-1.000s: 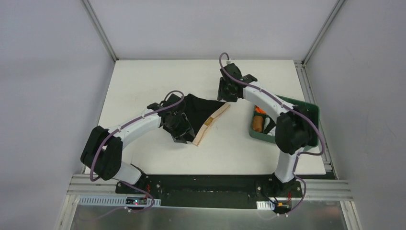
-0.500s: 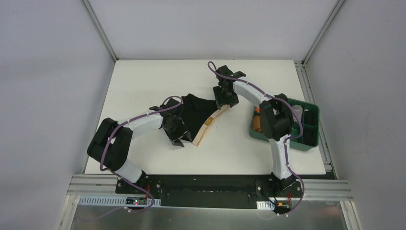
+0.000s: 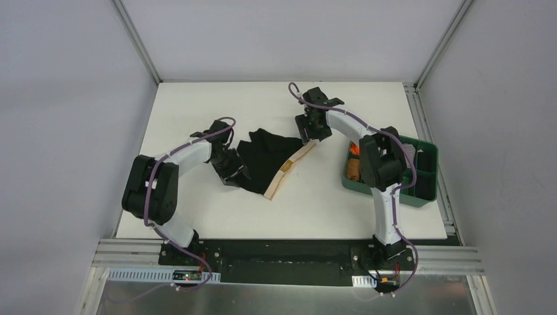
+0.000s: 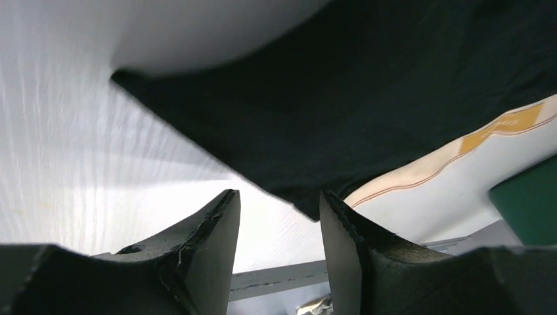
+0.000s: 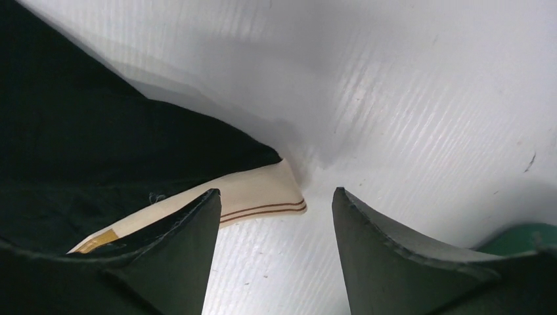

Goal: Roll the underwear
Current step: Flatten out the underwear at the center of the board.

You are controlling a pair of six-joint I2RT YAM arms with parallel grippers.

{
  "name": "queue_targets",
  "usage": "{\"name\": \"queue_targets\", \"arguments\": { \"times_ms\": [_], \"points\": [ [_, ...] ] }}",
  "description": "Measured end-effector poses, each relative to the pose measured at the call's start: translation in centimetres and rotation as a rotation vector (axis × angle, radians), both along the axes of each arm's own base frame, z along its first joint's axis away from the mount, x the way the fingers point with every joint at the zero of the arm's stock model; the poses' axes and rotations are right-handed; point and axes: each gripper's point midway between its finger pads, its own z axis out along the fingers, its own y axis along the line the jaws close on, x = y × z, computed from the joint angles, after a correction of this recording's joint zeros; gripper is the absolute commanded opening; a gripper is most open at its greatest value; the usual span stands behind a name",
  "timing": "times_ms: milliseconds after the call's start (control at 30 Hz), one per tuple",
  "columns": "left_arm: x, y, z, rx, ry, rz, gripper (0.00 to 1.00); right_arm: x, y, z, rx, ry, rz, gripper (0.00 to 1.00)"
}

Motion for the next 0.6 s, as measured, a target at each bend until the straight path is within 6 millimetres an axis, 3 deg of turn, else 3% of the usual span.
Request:
{"name": "queue_targets", "arguments": {
  "times_ms": [233, 433, 567, 600],
  "points": [
    [5.3, 0.6, -0.2, 0.035, -0.013, -0.059, 0.49, 0.1, -0.4, -0.7, 0.048, 0.022, 0.046, 0.64],
    [10.5, 1.4, 0.9, 0.069, -0.061, -0.100, 0.48, 0.1, -0.2, -1.8, 0.101, 0.059, 0.041, 0.26],
    [12.6, 1.3, 3.3, 0.085, -0.130, -0.140, 0.57, 0.4, -0.5, -1.9, 0.113, 0.061, 0.012, 0.00],
    [12.8, 1.3, 3.9, 0.088, -0.143, -0.144, 0.59, 0.5, -0.5, -1.9, 0.114, 0.060, 0.005, 0.00]
  ]
}}
